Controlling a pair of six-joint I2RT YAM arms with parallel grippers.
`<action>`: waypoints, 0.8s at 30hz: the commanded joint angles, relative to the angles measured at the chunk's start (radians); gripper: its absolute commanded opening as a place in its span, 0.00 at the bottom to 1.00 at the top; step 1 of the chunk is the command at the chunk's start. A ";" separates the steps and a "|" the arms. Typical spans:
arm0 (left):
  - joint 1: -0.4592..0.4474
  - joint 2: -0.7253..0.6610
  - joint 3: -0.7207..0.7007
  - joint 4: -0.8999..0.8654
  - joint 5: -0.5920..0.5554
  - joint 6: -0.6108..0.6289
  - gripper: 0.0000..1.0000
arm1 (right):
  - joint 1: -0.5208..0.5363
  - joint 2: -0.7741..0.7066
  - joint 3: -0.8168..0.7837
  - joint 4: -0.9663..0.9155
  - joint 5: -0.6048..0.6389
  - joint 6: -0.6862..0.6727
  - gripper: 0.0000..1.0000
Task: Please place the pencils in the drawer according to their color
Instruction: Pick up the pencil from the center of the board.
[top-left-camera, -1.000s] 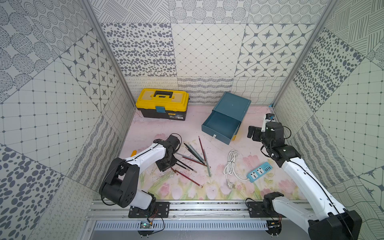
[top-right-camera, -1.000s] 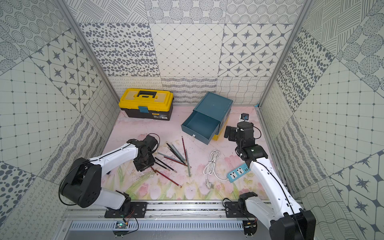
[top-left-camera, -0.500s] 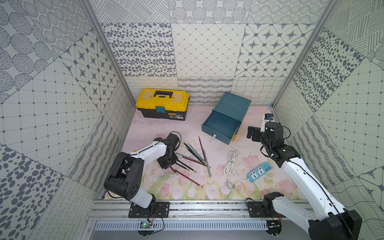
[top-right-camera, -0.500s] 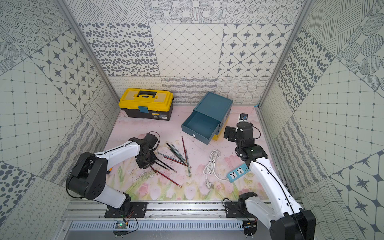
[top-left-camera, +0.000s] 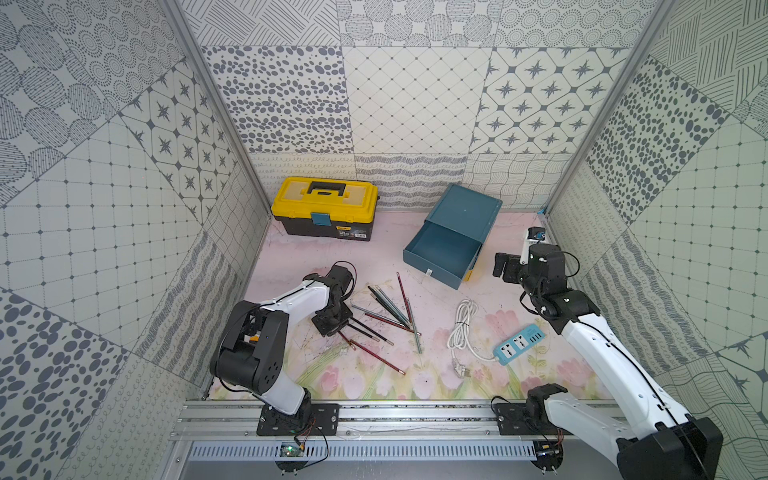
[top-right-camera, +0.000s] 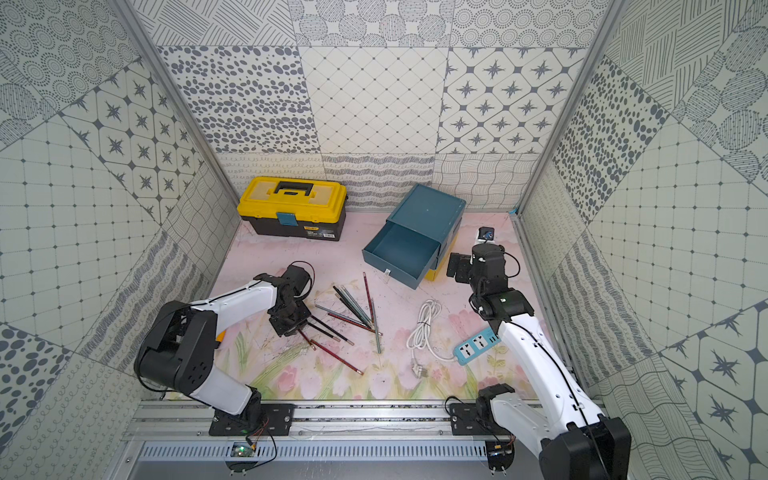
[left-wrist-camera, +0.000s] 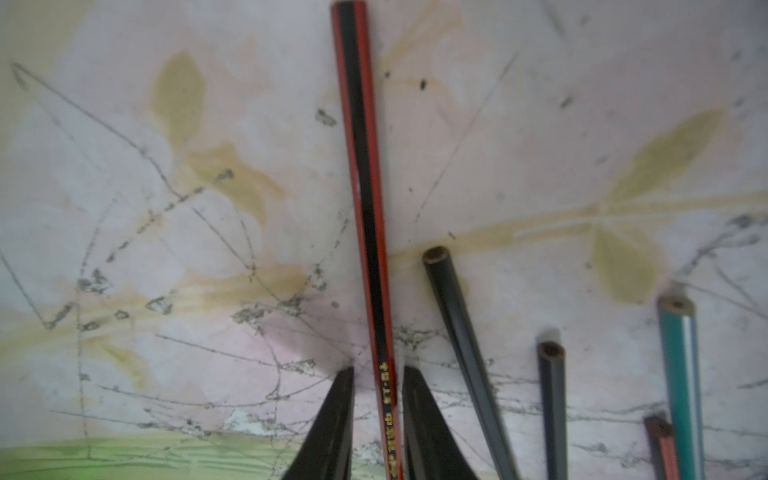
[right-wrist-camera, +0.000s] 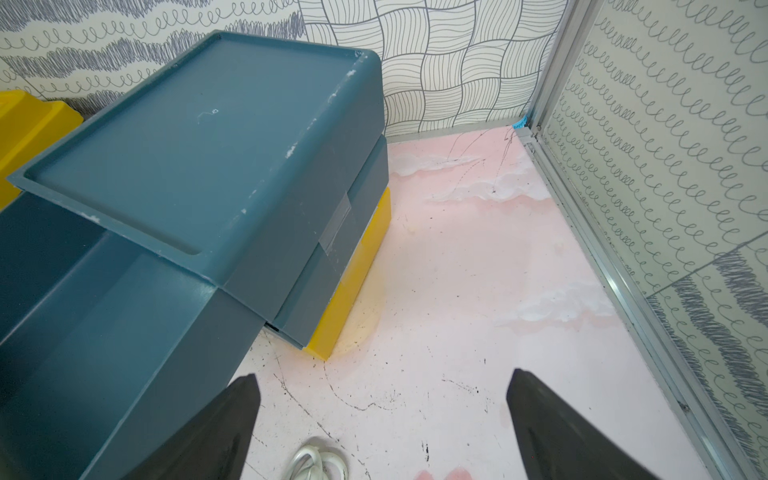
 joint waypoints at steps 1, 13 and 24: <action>0.030 0.027 -0.039 -0.020 -0.022 0.012 0.20 | 0.004 -0.002 -0.008 0.043 0.020 -0.010 0.99; 0.049 0.015 -0.060 -0.011 -0.040 0.025 0.00 | 0.005 -0.024 0.007 0.025 0.028 -0.011 0.99; 0.049 -0.058 0.012 -0.076 -0.058 0.106 0.00 | 0.005 -0.031 0.010 0.023 0.022 -0.002 0.99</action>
